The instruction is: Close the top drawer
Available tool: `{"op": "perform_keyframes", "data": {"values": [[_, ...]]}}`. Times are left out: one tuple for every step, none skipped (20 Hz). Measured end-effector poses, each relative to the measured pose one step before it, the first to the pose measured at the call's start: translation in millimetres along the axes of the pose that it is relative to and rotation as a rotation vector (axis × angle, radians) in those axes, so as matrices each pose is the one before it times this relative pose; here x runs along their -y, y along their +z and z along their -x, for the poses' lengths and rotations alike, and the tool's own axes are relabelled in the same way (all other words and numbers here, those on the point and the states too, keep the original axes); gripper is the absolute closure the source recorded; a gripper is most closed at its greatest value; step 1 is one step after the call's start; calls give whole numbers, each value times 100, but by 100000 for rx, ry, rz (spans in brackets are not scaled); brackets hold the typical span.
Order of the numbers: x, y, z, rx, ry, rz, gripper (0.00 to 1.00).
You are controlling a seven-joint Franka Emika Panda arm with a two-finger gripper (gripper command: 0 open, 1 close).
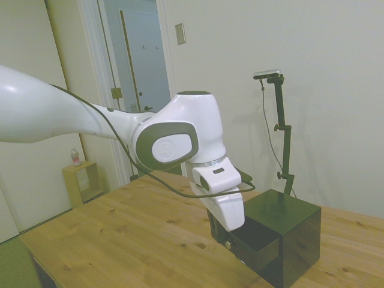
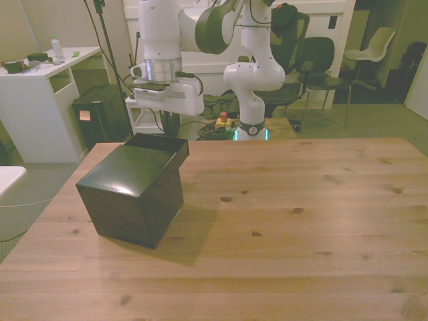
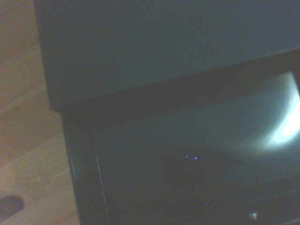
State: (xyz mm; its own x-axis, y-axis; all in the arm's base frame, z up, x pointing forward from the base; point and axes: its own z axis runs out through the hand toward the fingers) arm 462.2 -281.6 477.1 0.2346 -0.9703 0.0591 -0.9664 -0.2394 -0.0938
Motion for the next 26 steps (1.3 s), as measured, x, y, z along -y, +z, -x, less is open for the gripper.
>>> {"op": "perform_keyframes", "data": {"values": [[148,53,-440,-689,-456,-262,100],[182,130,-372,-791,-612,-325,100],[203,126,-355,-753,-837,-276,100],[187,71,-238,-807,-1502,-480,100],[142,24,-81,-550,-1710,-384,100],[164,-60,-43,-890,-1755,-771,100],[161,-121,-28,-895,-1826,-799,100],[126,-88,-45,-896,-1477,-666,100],[162,-94,-40,-948,-1502,-707,100],[164,-79,1,-781,-1379,-552,100],[188,-74,26,-799,-1032,-442,100],[205,-33,69,-648,-861,-152,100],[216,0,53,-831,-775,-60,100],[221,28,40,-871,-796,-58,100],[229,59,29,-1004,-888,3,100],[207,107,17,-726,-606,-82,100],[157,131,-15,-543,-380,-86,100],[123,108,-54,-572,-313,-69,100],[89,80,-53,-563,-445,175,100],[99,41,-90,-764,-560,217,100],[140,-40,-103,-725,-465,32,100],[193,-131,-117,-638,-366,-136,100],[204,-131,-115,-484,-340,-68,100],[179,-86,-98,-359,-258,-57,100],[164,-60,-93,-279,-178,-78,100],[124,-9,-75,-75,-96,31,100]]}}
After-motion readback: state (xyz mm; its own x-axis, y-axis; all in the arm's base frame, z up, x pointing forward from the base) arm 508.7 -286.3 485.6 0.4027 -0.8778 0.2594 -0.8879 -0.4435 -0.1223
